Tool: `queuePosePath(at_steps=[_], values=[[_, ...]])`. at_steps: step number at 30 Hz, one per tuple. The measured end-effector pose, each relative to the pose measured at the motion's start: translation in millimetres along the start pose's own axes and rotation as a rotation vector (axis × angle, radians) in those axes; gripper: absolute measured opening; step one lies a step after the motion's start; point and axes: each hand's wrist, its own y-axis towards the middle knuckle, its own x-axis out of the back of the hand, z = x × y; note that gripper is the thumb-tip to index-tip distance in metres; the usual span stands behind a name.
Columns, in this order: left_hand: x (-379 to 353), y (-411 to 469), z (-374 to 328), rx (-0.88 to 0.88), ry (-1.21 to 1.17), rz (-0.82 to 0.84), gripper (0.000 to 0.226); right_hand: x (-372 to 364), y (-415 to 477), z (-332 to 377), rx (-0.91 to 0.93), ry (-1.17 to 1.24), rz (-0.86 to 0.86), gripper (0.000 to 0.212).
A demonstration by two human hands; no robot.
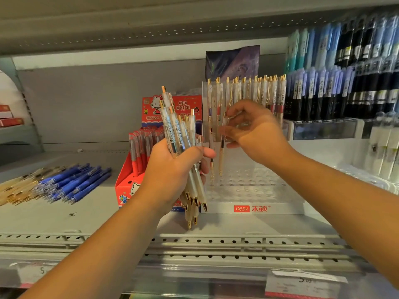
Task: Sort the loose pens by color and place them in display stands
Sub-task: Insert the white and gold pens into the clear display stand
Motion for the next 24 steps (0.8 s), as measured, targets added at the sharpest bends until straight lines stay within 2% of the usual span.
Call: queuePosePath(at_steps=[4, 9, 14, 19, 22, 24], values=[[0, 0, 2, 0.001, -0.005, -0.008, 0.017, 3, 2, -2, -0.041, -0.068, 0.028, 0.028], [-1, 0, 3, -0.012, -0.020, -0.013, 0.013, 0, -1, -8, -0.058, -0.219, 0.146, 0.023], [0, 2, 6, 0.001, -0.039, -0.031, 0.021, 1, 1, -11, 0.001, -0.293, 0.072, 0.022], [1, 2, 7, 0.025, -0.082, -0.048, 0.024, 4, 2, -11, 0.058, -0.448, 0.055, 0.010], [0, 2, 6, 0.018, -0.101, -0.033, 0.024, 6, -1, -2, 0.132, -0.364, 0.020, 0.006], [-1, 1, 5, 0.001, -0.104, -0.021, 0.025, 6, -6, 9, 0.172, -0.162, 0.115, 0.011]])
